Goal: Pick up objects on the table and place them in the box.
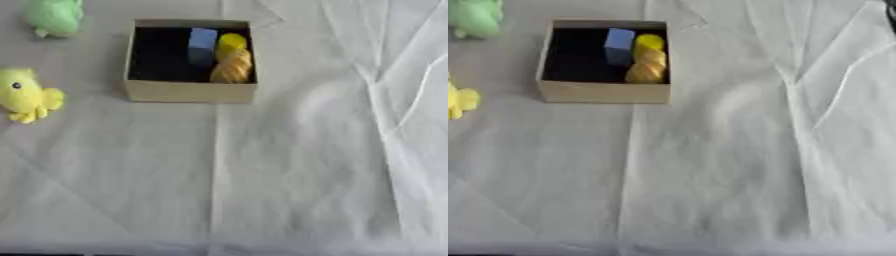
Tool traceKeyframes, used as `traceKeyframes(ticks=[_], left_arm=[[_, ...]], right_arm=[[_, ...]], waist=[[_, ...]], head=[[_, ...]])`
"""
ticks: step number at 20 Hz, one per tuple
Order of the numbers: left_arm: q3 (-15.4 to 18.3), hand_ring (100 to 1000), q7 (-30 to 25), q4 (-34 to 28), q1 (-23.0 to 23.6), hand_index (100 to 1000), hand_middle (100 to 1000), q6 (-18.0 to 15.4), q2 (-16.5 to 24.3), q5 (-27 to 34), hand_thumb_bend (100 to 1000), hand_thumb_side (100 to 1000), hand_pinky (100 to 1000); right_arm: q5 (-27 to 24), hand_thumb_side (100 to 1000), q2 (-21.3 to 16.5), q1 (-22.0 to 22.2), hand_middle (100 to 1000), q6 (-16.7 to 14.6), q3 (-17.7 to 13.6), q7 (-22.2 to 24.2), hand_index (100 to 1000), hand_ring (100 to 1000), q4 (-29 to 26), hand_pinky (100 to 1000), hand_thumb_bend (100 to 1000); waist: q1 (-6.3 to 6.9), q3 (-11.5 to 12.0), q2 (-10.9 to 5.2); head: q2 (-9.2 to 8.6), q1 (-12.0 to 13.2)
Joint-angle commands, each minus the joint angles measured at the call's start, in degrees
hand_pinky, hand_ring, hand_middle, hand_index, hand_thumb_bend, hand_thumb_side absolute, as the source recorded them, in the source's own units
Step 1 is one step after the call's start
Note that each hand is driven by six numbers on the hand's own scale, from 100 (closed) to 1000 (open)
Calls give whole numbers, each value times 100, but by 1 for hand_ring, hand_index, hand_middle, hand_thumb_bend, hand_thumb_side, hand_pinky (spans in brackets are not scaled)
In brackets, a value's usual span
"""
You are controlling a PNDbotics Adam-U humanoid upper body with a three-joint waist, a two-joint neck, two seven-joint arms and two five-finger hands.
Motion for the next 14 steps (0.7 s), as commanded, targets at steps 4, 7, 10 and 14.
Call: traceKeyframes(ticks=[4, 7, 10, 14], left_arm=[[145, 928, -364, -532, 297, 920, 869, 60, 514, 338, 608, 257, 912], [140, 925, -405, -640, 407, 916, 866, 92, 553, 299, 593, 201, 913], [69, 925, -523, -572, 394, 914, 866, 113, 520, 149, 562, 125, 915], [-54, 923, -701, -353, 330, 913, 867, 140, 447, -2, 512, 100, 915]], right_arm=[[7, 407, -191, -26, 766, -2, -105, -53, 846, 800, 12, 779, 219], [12, 412, -174, -3, 764, 3, -111, -58, 846, 799, 20, 778, 218], [-4, 415, -145, 9, 763, 5, -115, -71, 845, 798, 29, 778, 216], [-3, 418, -120, 26, 761, 7, -111, -83, 844, 796, 45, 777, 212]], waist=[[120, 29, -194], [110, 24, -180], [99, 6, -168], [102, -4, -151]], head=[[24, -11], [24, -10], [24, 13], [24, 37]])
